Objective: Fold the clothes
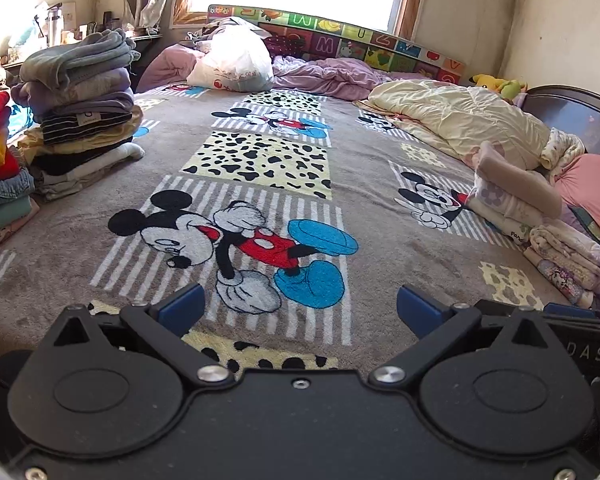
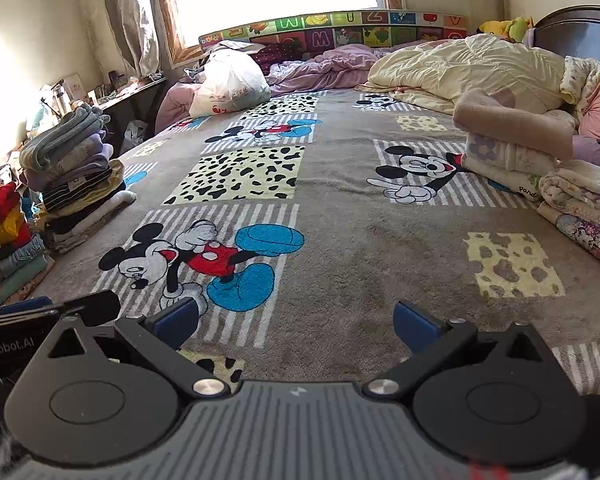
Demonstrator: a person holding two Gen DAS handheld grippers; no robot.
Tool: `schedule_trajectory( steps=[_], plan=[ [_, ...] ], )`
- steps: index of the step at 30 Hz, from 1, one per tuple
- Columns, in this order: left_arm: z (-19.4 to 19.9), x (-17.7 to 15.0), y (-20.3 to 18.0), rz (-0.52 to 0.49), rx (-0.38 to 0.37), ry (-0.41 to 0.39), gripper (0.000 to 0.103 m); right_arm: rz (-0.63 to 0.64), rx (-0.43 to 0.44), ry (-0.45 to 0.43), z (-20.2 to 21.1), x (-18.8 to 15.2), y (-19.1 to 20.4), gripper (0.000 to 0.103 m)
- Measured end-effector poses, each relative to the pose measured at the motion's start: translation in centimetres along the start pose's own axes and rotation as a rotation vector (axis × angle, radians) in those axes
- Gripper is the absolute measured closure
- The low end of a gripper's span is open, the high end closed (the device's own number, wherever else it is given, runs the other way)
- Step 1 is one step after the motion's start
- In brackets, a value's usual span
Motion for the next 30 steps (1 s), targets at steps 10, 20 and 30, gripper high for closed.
schedule_trajectory(
  steps=[10, 20, 30],
  plan=[
    [-1.2, -0.5, -1.2, -0.069, 0.065, 0.017, 0.000, -0.021, -0.059, -0.026, -0.1, -0.6, -1.5, 0.000],
    [-2.5, -1.0, -1.3, -0.047, 0.052, 0.040, 0.000, -0.007, -0.085, -0.019, -1.4, -1.0, -1.8, 0.000],
    [-3.8, -1.7, -1.3, -0.076, 0.079, 0.064, 0.000, -0.014, -0.105, 0.031, -3.1, -1.8, -2.2, 0.000]
  ],
)
Point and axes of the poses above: each gripper's, at about its wrist camera, not at the fingertips, and z roughly against the way its jaws point, y to its left, x to its top, the point moved 6 cm from there along -z, roughly the way its jaws point, and after that the axes turned 14 degrees about y, right-handed, at the moved point
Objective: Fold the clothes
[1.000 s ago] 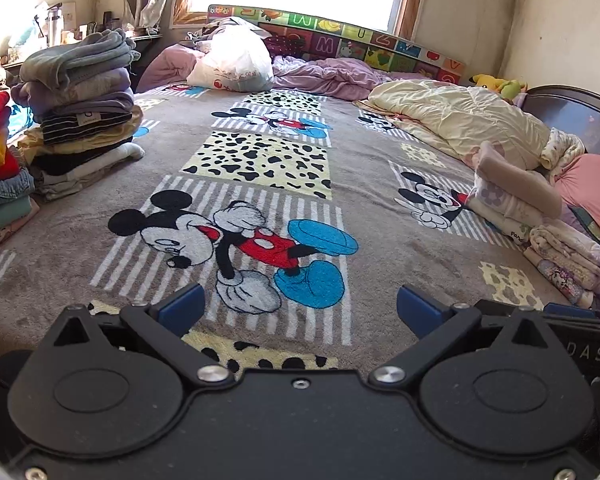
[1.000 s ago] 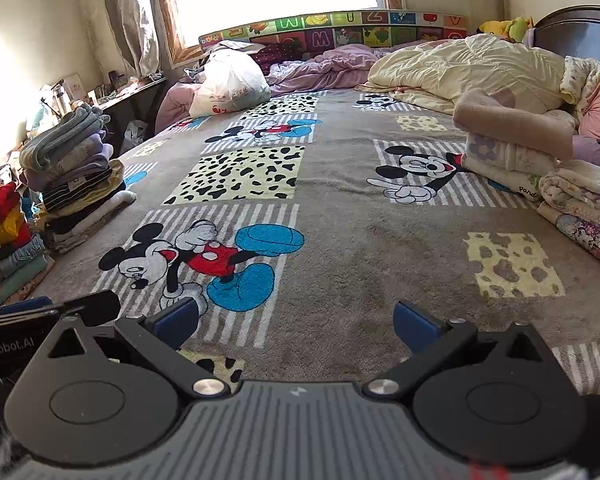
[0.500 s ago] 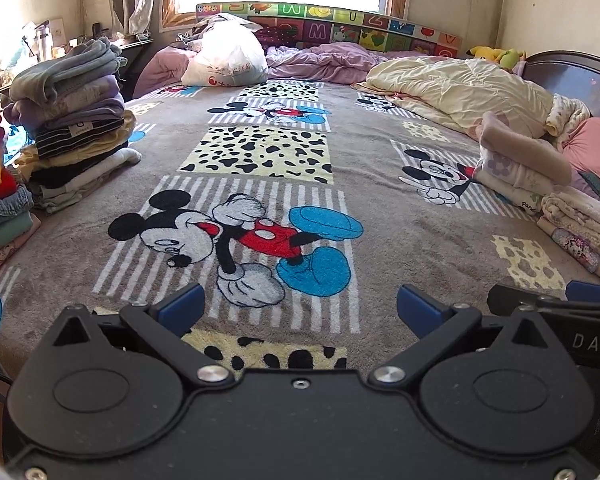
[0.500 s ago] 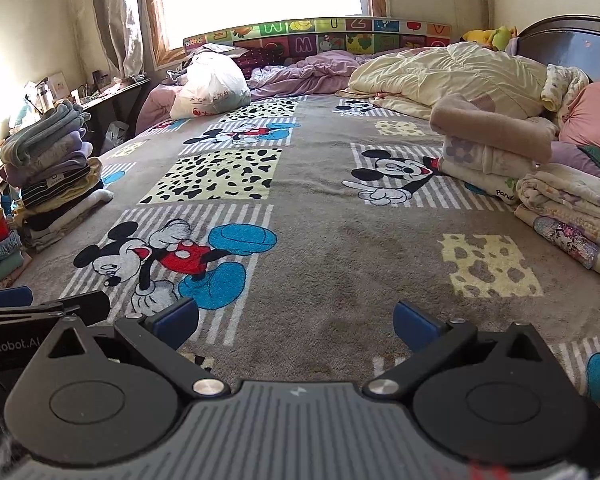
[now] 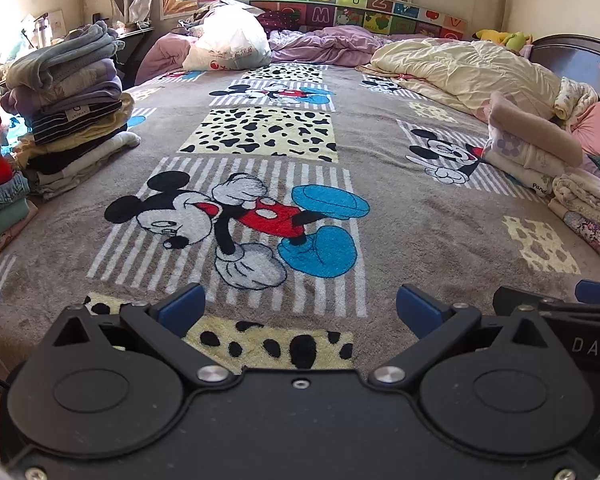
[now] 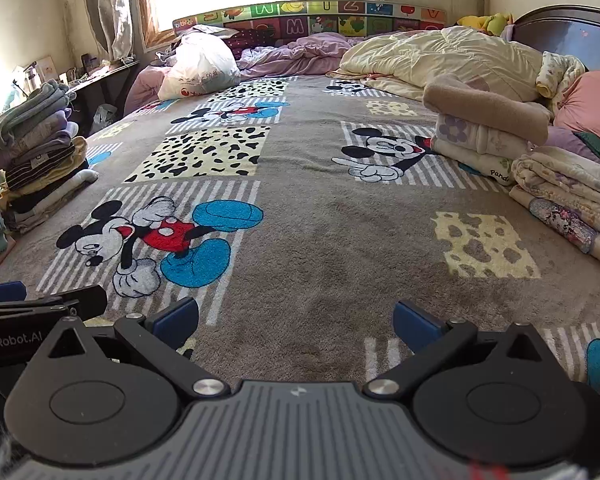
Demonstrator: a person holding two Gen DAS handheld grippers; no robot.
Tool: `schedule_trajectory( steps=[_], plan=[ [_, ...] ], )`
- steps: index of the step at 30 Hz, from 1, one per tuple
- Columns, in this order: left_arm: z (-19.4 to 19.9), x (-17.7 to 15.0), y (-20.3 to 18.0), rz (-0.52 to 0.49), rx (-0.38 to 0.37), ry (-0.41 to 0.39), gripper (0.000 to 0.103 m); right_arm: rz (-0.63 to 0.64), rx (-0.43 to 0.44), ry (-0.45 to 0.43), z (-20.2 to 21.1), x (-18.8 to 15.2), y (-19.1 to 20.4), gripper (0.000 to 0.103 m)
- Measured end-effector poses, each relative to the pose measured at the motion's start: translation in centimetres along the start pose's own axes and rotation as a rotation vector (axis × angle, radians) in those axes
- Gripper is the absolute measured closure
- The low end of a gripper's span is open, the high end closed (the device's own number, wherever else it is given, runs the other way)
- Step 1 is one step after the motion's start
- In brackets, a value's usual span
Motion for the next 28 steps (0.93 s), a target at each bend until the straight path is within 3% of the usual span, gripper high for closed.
schedule_trajectory(
  steps=[15, 28],
  plan=[
    [-1.4, -0.5, 0.9, 0.033, -0.058, 0.035, 0.000, 0.021, -0.025, 0.037, -1.6, -0.3, 0.5, 0.000],
    [-1.0, -0.6, 1.5, 0.043, -0.063, 0.002, 0.000, 0.042, -0.029, 0.033, -1.7, -0.3, 1.1, 0.000]
  ],
)
Point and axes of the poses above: each gripper's, at about its wrist camera, not at the fingertips, and z roughly against the way its jaws point, y to its left, x to its top, the point moved 6 cm from there along -z, roughly the way its jaws point, and after that the axes turned 14 degrees about y, right-handed, at the moved point
